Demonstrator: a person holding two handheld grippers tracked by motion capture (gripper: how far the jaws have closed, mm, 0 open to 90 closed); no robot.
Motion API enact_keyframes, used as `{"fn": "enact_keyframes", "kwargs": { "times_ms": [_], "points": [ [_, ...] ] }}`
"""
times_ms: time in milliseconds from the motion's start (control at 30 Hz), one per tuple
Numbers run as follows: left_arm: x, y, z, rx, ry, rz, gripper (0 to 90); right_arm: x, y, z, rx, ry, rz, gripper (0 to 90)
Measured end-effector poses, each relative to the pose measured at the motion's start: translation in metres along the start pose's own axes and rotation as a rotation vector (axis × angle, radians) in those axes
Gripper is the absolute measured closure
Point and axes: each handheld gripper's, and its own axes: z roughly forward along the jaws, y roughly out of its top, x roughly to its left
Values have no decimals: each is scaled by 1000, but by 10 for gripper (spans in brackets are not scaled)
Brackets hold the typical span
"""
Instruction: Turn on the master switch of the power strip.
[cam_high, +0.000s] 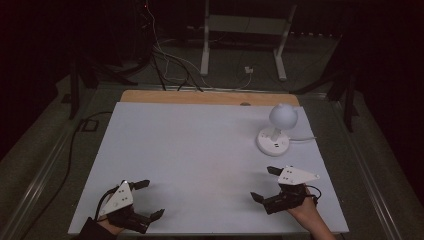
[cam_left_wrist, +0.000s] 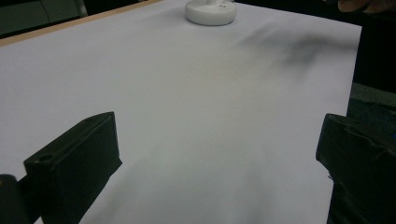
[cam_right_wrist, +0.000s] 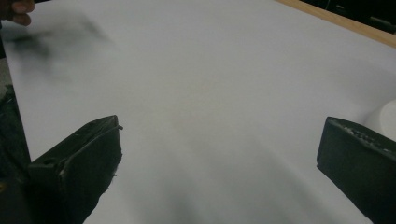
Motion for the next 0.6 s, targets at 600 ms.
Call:
{"fn": "enact_keyframes", "kwargs": {
  "times_ms": [600],
  "points": [
    [0, 0, 0, 0, -2, 0, 1, -25, 10, -7, -25, -91, 44, 0]
  ]
}}
